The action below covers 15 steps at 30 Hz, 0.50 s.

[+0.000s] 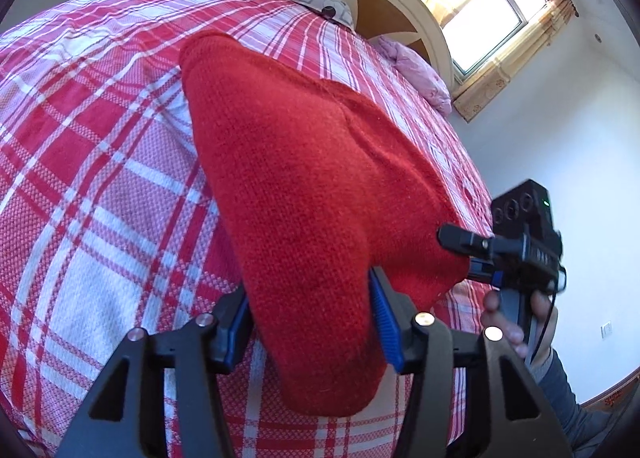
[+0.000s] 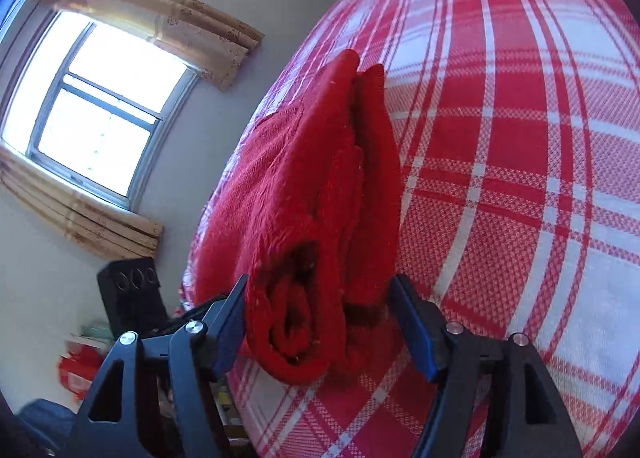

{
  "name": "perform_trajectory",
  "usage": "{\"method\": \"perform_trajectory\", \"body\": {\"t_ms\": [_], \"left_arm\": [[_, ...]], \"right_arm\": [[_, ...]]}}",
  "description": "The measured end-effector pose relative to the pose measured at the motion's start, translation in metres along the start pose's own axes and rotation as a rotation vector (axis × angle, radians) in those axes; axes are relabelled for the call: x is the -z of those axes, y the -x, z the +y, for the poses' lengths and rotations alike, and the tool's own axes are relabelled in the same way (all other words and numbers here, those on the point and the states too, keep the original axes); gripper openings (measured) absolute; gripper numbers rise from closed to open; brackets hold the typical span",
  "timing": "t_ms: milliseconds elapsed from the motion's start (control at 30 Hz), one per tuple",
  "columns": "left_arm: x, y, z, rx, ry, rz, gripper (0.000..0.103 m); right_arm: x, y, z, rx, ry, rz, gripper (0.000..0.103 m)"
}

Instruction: Fold small clothes

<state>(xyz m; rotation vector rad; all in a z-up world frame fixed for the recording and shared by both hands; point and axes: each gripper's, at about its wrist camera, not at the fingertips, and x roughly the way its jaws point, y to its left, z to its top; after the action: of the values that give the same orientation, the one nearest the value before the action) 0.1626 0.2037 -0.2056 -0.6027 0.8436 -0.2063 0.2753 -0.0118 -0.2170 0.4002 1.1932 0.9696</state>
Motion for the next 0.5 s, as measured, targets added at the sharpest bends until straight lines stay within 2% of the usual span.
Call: {"method": "perform_trajectory", "body": {"t_ms": [33, 67, 133, 167, 267, 367, 433, 500], "left_arm": [[-0.001, -0.001, 0.000, -0.001, -0.002, -0.001, 0.056], [-0.001, -0.001, 0.001, -0.001, -0.005, -0.002, 0.056], [0.001, -0.001, 0.000, -0.004, -0.012, 0.004, 0.054], [0.002, -0.001, -0.001, -0.011, -0.022, 0.009, 0.052], [0.005, 0.005, -0.015, -0.053, -0.075, 0.000, 0.049], [0.009, 0.001, -0.019, -0.090, -0.093, 0.037, 0.049], [0.011, 0.000, -0.018, -0.100, -0.094, 0.034, 0.055], [0.014, -0.003, -0.014, -0.106, -0.075, 0.040, 0.058]], "right_arm": [[0.004, -0.001, 0.001, 0.009, -0.009, -0.001, 0.069], [0.007, -0.001, 0.003, 0.015, -0.018, -0.001, 0.062], [0.016, -0.004, 0.010, 0.039, -0.011, 0.028, 0.038], [0.011, -0.012, 0.014, 0.069, -0.003, 0.037, 0.033], [0.010, -0.006, 0.024, 0.082, 0.014, 0.013, 0.028], [0.012, 0.003, 0.024, 0.106, 0.005, 0.019, 0.028], [0.014, -0.006, 0.016, 0.152, -0.013, 0.047, 0.028], [0.015, -0.008, 0.006, 0.108, -0.065, 0.032, 0.028]]}}
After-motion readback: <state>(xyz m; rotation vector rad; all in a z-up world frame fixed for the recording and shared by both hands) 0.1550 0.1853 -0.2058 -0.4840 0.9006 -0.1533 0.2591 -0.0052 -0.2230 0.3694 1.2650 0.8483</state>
